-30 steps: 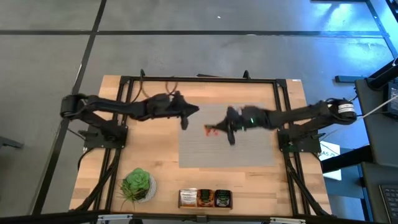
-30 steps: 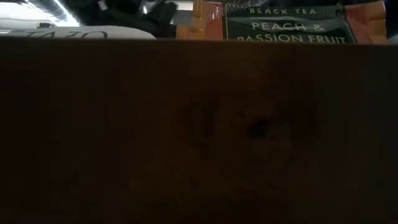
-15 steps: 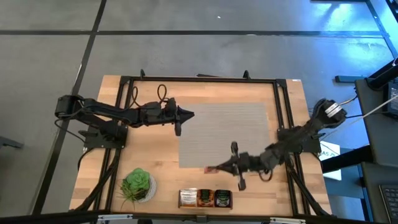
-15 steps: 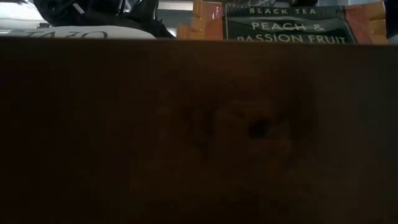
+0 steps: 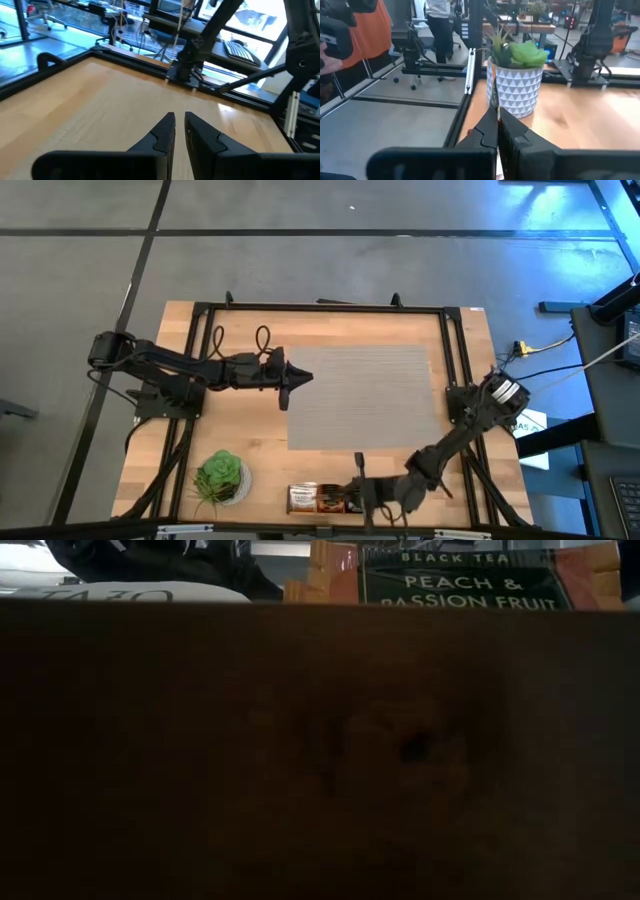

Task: Pick & Place Tea
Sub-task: Put the orange tea bag into the middle section of the wooden organizer

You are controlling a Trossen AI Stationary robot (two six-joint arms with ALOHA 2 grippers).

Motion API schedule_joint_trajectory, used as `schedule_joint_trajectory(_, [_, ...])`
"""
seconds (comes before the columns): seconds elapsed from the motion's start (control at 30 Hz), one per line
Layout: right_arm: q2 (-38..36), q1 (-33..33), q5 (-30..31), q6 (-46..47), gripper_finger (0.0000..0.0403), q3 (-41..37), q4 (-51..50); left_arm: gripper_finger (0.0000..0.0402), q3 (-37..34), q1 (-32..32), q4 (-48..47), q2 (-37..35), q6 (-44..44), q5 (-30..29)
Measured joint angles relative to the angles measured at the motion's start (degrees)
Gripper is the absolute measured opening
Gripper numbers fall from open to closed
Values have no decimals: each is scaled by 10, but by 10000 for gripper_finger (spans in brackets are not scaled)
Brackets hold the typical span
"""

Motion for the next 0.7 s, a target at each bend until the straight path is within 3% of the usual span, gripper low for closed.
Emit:
schedule_joint_trajectory(0.5, [66,52,131,135,4,28,-35,38,0,-43,-16,0,1,0])
schedule_joint_trajectory(0.7, [85,53,130,153,4,28,-35,38,0,-46,-16,0,2,5])
